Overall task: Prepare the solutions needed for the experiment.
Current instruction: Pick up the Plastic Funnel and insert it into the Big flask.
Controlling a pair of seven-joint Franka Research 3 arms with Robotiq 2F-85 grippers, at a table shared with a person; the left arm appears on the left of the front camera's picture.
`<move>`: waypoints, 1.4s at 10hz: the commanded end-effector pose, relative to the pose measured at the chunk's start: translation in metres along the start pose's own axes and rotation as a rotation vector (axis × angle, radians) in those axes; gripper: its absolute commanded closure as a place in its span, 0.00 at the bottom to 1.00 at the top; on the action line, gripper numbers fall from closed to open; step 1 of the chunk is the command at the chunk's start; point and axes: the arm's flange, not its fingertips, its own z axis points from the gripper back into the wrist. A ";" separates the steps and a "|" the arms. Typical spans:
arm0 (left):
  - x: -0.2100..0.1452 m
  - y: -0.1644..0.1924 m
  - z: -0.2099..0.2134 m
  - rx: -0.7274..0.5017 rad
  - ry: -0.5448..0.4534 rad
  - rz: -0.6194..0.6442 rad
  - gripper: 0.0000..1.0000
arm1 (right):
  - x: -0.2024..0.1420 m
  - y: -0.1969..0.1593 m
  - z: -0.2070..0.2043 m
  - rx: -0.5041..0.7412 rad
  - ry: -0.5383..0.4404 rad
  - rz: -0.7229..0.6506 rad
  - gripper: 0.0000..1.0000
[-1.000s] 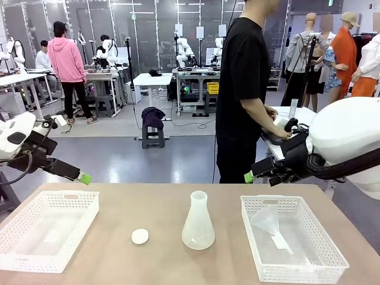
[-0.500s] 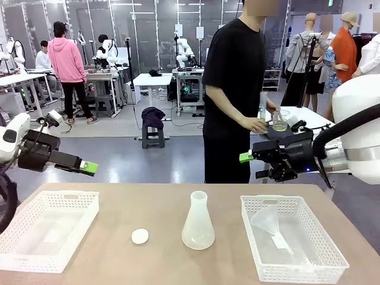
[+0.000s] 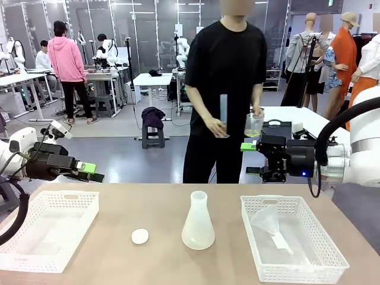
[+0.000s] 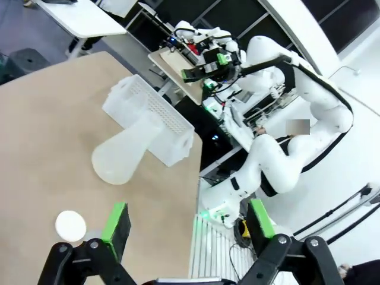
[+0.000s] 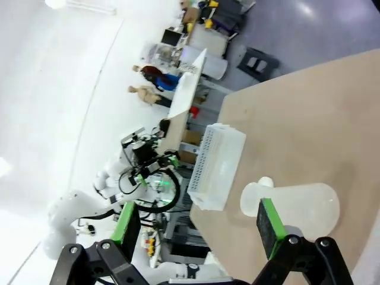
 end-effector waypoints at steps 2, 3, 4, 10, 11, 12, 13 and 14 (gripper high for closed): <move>0.007 0.002 0.004 -0.066 -0.058 0.114 0.00 | 0.003 -0.011 -0.003 0.012 0.017 0.040 0.00; 0.006 0.003 0.006 -0.102 -0.077 0.150 0.00 | 0.002 -0.015 -0.003 0.027 0.033 0.030 0.00; 0.005 0.006 0.006 -0.093 -0.105 0.204 0.00 | 0.002 -0.017 -0.001 0.043 0.036 0.029 0.00; -0.004 0.014 0.018 0.016 -0.102 0.570 0.00 | -0.012 -0.021 0.006 0.093 0.060 0.092 0.00; -0.005 0.011 0.021 -0.002 -0.101 0.574 0.00 | -0.006 -0.017 0.006 0.098 0.065 0.038 0.00; -0.006 0.021 0.018 -0.001 -0.120 0.562 0.00 | -0.006 -0.017 0.006 0.098 0.065 0.038 0.00; -0.006 0.021 0.018 -0.001 -0.120 0.562 0.00 | -0.006 -0.017 0.006 0.098 0.065 0.038 0.00; -0.006 0.021 0.018 -0.001 -0.120 0.562 0.00 | -0.006 -0.017 0.006 0.098 0.065 0.038 0.00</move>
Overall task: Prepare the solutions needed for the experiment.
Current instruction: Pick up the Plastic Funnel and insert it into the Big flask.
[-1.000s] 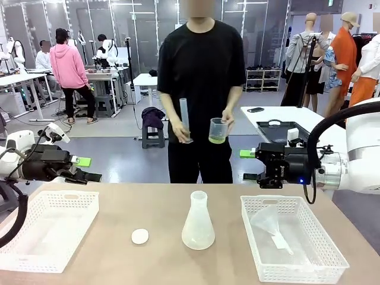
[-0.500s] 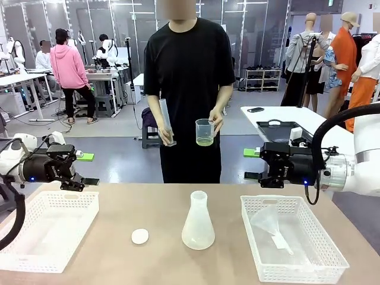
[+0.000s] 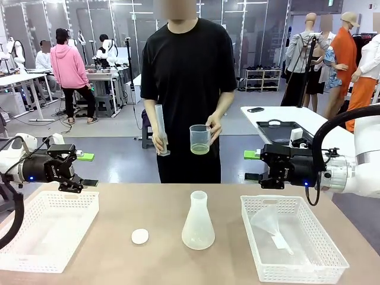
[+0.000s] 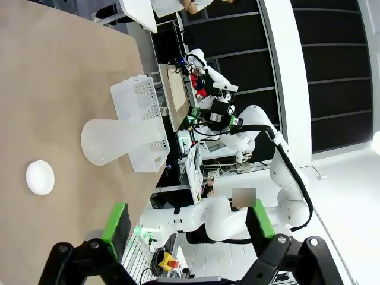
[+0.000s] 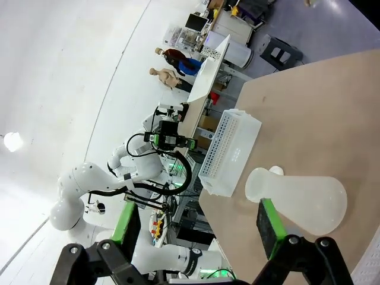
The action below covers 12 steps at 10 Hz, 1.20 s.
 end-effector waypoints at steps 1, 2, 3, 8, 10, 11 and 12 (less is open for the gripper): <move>0.000 0.001 0.000 0.000 0.000 -0.008 0.00 | 0.001 0.002 -0.001 0.007 0.001 -0.013 0.00; 0.000 0.001 0.000 0.000 0.000 -0.008 0.00 | 0.000 0.000 0.000 0.000 0.000 0.000 0.00; 0.000 0.001 0.000 0.000 0.000 -0.008 0.00 | 0.020 0.005 0.002 -0.111 0.137 0.199 0.00; 0.000 0.001 0.000 0.000 0.000 -0.008 0.00 | 0.099 0.023 0.001 -0.430 0.712 0.679 0.00; 0.000 0.001 0.000 0.000 0.000 -0.008 0.00 | 0.111 0.016 -0.018 -0.512 0.893 0.786 0.00; 0.000 0.001 0.000 0.000 0.000 -0.008 0.00 | 0.112 0.008 -0.027 -0.543 0.944 0.816 0.00; 0.000 0.001 0.000 0.000 0.000 -0.008 0.00 | 0.107 0.027 -0.006 -0.492 0.854 0.701 0.00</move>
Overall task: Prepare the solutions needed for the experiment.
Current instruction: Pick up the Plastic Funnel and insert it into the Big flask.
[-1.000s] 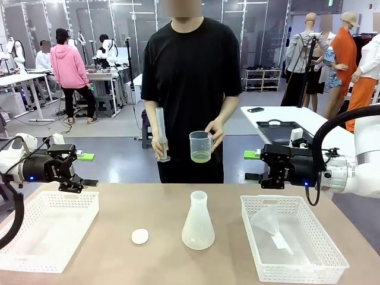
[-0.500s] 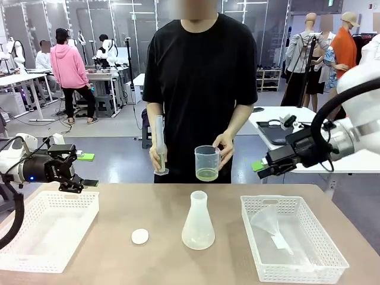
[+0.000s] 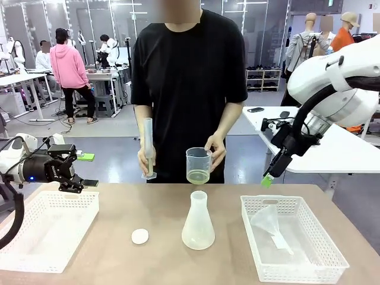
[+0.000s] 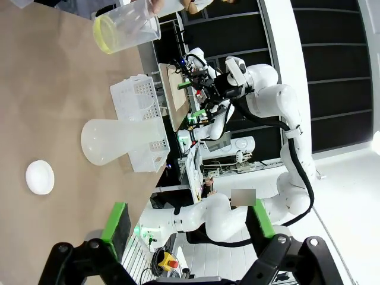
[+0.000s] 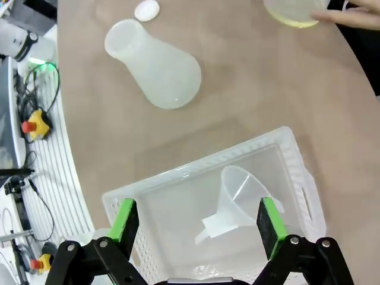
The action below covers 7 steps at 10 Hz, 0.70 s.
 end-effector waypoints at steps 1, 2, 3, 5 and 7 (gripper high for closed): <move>0.000 0.000 0.000 0.000 -0.001 -0.008 0.00 | -0.011 0.007 0.014 0.028 -0.073 -0.059 0.00; 0.000 0.000 0.000 0.000 -0.001 -0.008 0.00 | -0.011 0.007 0.014 0.028 -0.073 -0.059 0.00; 0.000 0.000 0.000 0.000 -0.001 -0.008 0.00 | -0.011 0.007 0.014 0.028 -0.073 -0.059 0.00; 0.000 0.000 0.000 0.000 -0.001 -0.008 0.00 | -0.009 0.001 0.015 0.021 -0.053 -0.037 0.00; 0.000 0.000 0.000 0.000 -0.001 -0.008 0.00 | 0.009 -0.008 0.003 -0.036 0.163 0.213 0.00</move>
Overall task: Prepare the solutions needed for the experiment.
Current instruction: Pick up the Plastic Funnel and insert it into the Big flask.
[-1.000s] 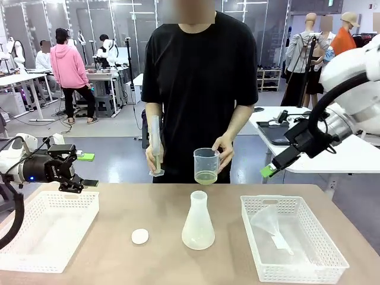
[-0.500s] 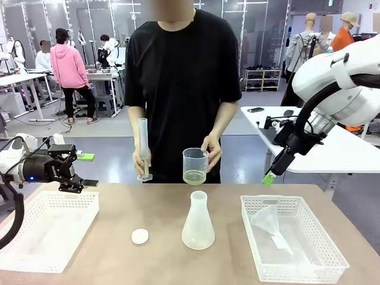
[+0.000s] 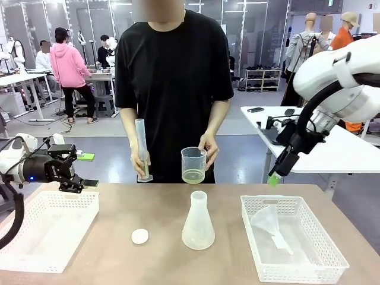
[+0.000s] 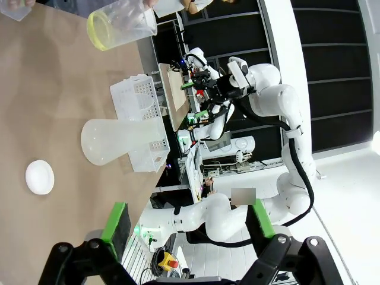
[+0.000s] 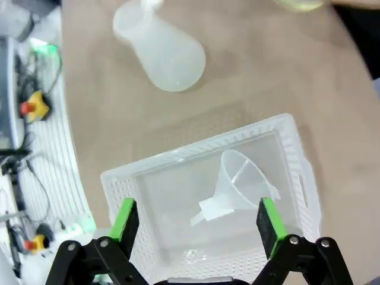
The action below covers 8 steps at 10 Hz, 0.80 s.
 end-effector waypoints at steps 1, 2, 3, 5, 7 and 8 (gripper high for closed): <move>0.000 0.000 0.000 0.000 -0.001 -0.008 0.00 | 0.017 -0.017 -0.011 -0.056 0.186 0.229 0.00; 0.000 0.000 0.000 0.000 -0.001 -0.008 0.00 | 0.021 -0.022 -0.016 -0.060 0.238 0.308 0.00; 0.000 0.000 0.000 0.000 -0.001 -0.008 0.00 | 0.025 -0.026 -0.024 -0.050 0.273 0.359 0.00; 0.000 0.000 0.000 0.000 -0.001 -0.008 0.00 | 0.033 -0.034 -0.041 -0.047 0.326 0.439 0.00; 0.000 0.000 0.000 0.000 -0.001 -0.008 0.00 | 0.037 -0.037 -0.051 -0.033 0.341 0.435 0.00; 0.000 0.000 0.000 0.000 -0.001 -0.008 0.00 | 0.037 -0.037 -0.056 -0.022 0.351 0.427 0.00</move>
